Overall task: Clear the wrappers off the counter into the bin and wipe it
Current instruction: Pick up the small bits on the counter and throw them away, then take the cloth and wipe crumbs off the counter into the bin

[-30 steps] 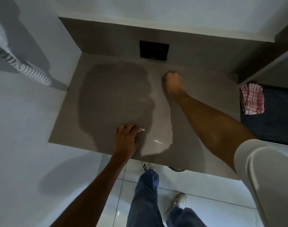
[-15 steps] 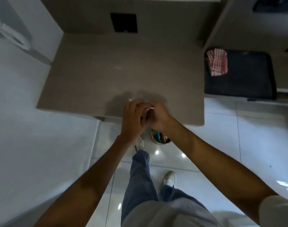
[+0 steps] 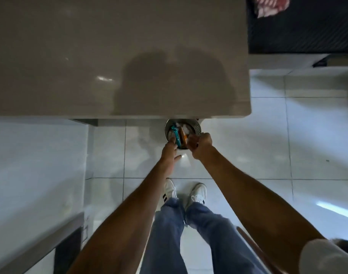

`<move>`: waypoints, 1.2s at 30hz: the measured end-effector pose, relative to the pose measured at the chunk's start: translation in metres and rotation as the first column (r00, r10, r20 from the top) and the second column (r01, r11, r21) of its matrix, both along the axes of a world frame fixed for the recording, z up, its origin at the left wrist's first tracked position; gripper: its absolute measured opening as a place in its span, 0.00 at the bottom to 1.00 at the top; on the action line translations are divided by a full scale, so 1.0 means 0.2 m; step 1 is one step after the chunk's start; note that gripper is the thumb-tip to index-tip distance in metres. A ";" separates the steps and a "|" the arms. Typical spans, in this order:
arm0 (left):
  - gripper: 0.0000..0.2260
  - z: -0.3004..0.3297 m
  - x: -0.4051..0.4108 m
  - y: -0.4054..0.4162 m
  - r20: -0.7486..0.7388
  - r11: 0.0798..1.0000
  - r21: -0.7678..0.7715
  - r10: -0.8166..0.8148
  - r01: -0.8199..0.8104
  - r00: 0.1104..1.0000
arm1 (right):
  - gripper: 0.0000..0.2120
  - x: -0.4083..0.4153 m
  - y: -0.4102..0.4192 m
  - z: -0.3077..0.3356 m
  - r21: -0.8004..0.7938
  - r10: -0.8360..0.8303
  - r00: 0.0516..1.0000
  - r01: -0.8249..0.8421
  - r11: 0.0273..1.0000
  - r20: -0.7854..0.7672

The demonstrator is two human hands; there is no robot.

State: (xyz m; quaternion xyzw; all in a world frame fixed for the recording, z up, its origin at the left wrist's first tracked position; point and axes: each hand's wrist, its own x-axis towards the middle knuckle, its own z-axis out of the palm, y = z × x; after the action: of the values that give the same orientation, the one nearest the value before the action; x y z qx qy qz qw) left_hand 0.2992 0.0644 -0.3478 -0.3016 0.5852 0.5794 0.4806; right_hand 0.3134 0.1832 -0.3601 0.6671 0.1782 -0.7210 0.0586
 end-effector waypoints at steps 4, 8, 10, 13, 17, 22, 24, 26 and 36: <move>0.26 -0.49 -0.13 0.08 -0.019 0.999 -0.009 0.044 -0.044 0.999 | 0.27 -0.09 0.04 -0.54 -0.057 0.040 0.980 -0.052 0.997 -0.195; 0.23 -0.35 -0.04 0.02 -0.330 0.879 -0.317 -0.454 0.355 0.828 | 0.23 0.06 -0.04 -0.35 0.352 0.615 0.787 -0.589 0.727 0.046; 0.21 -0.11 0.08 -0.09 -0.522 0.746 -0.515 -0.663 0.421 0.536 | 0.18 0.22 -0.10 -0.12 0.615 0.822 0.455 -0.770 0.171 0.342; 0.17 0.34 0.22 -0.25 -0.644 0.656 -0.697 -0.750 0.290 0.151 | 0.15 0.42 -0.17 0.34 0.803 0.811 0.253 -0.461 -0.378 0.527; 0.19 0.77 0.10 -0.26 -0.720 0.726 -0.687 -0.679 0.015 -0.143 | 0.17 0.35 -0.11 0.82 0.793 0.736 0.390 0.025 -0.609 0.553; 0.27 1.06 -0.39 0.10 -0.578 0.620 -0.783 -0.758 -0.059 -0.302 | 0.24 -0.14 0.23 1.12 0.668 0.529 0.539 -0.087 -0.739 0.655; 0.28 1.11 -0.58 0.29 -0.522 0.559 -0.825 -0.810 -0.083 -0.269 | 0.27 -0.39 0.42 1.17 0.666 0.467 0.543 -0.255 -0.701 0.698; 0.29 1.12 -0.74 0.45 -0.485 0.512 -0.854 -0.848 -0.092 -0.214 | 0.27 -0.62 0.62 1.18 0.686 0.426 0.577 -0.363 -0.630 0.697; 0.28 0.96 -1.07 0.86 -0.392 0.406 -0.910 -0.908 -0.087 -0.146 | 0.36 -1.20 1.44 0.78 0.473 0.463 0.227 -0.705 -0.529 0.857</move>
State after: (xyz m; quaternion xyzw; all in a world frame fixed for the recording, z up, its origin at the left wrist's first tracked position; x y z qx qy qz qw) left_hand 0.0857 0.2367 -0.1564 0.2600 0.9610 0.0924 -0.0167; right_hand 0.0726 0.4704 -0.2042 0.3142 0.9375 -0.1311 0.0725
